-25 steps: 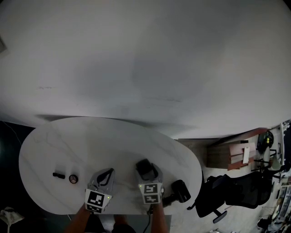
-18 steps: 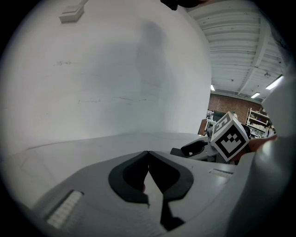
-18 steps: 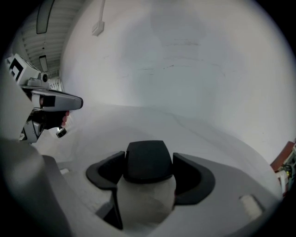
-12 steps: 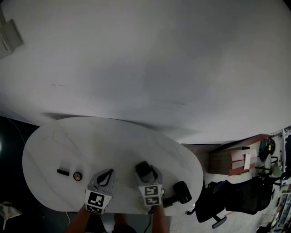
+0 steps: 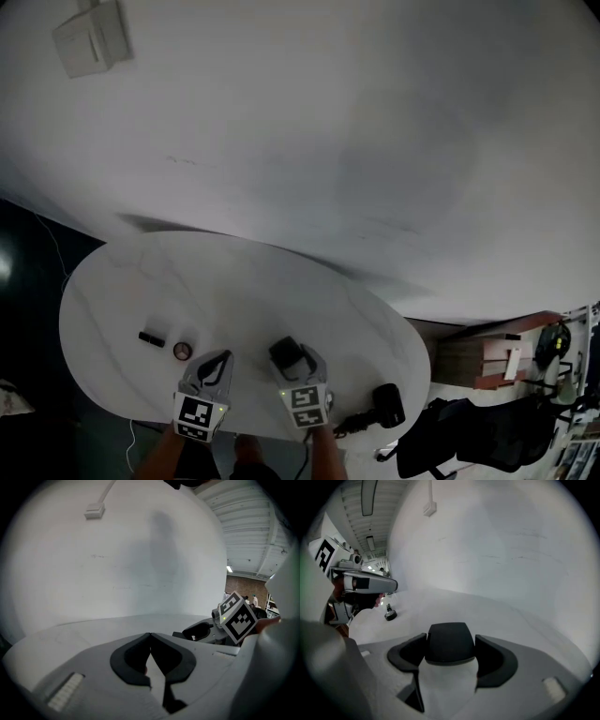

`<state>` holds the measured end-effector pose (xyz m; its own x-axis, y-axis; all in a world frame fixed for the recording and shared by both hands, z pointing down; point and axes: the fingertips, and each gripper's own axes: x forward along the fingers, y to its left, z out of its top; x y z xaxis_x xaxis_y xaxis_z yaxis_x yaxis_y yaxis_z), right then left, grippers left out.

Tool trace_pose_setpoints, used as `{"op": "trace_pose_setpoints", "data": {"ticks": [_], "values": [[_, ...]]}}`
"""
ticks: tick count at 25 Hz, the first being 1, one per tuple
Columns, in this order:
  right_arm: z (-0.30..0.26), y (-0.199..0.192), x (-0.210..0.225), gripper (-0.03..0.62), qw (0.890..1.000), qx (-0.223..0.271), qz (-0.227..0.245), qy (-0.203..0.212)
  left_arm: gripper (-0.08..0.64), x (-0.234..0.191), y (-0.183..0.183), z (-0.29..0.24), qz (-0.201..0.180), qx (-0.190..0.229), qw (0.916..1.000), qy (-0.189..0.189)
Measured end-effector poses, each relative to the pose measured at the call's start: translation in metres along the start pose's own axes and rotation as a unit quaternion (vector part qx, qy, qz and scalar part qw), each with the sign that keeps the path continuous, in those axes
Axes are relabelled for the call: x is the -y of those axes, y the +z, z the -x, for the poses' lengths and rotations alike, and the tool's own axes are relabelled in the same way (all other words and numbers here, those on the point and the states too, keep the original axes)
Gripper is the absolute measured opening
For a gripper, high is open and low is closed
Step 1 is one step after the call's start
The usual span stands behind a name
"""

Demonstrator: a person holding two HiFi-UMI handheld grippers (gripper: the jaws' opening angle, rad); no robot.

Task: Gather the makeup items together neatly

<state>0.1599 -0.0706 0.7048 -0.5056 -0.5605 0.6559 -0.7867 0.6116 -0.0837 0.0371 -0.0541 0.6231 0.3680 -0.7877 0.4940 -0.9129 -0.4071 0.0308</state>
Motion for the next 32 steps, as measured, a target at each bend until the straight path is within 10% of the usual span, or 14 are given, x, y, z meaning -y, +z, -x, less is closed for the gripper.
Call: {"op": "trace_pose_setpoints", "data": {"ticks": [32], "values": [[-0.064,0.015,-0.173,0.327,0.959,-0.038,0.201,0.198,0.011,-0.103,-0.079,0.101,0.098,-0.005,0.9841,0.148]]}}
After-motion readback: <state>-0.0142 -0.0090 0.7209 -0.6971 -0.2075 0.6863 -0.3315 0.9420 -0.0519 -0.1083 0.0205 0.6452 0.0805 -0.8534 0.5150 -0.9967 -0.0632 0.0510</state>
